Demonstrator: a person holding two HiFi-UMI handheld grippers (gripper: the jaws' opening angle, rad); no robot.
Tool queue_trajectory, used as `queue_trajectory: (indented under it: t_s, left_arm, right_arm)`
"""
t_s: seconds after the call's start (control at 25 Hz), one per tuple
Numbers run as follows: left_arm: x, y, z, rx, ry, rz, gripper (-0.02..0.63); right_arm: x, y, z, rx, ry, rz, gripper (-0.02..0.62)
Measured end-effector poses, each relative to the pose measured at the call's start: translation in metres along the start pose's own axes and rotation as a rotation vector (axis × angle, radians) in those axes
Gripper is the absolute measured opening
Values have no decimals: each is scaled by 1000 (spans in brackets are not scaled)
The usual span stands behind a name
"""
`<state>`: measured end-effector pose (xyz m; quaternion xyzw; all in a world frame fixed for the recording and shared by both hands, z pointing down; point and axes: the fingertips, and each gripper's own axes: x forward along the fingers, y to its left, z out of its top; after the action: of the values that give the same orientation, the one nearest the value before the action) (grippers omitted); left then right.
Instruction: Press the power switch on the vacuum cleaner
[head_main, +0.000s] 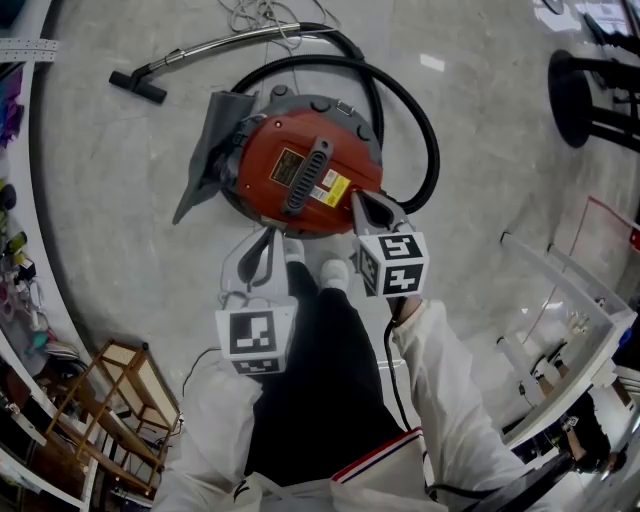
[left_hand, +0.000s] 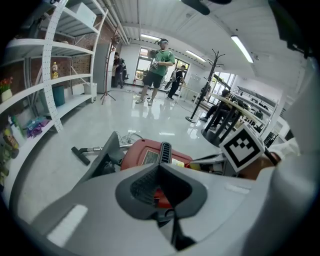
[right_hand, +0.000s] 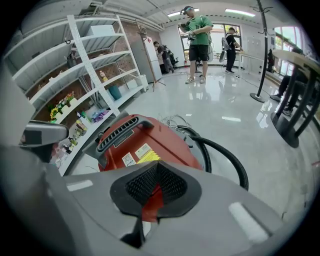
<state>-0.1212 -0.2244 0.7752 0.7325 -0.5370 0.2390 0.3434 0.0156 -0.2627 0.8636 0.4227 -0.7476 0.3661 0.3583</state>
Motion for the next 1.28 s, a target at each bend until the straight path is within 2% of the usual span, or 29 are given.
queue_trajectory:
  t_s: [1.28]
  left_arm:
    - [2,6,-1,-7,9,2,0]
  right_arm:
    - [7,-9,-3,58,22,-11,0]
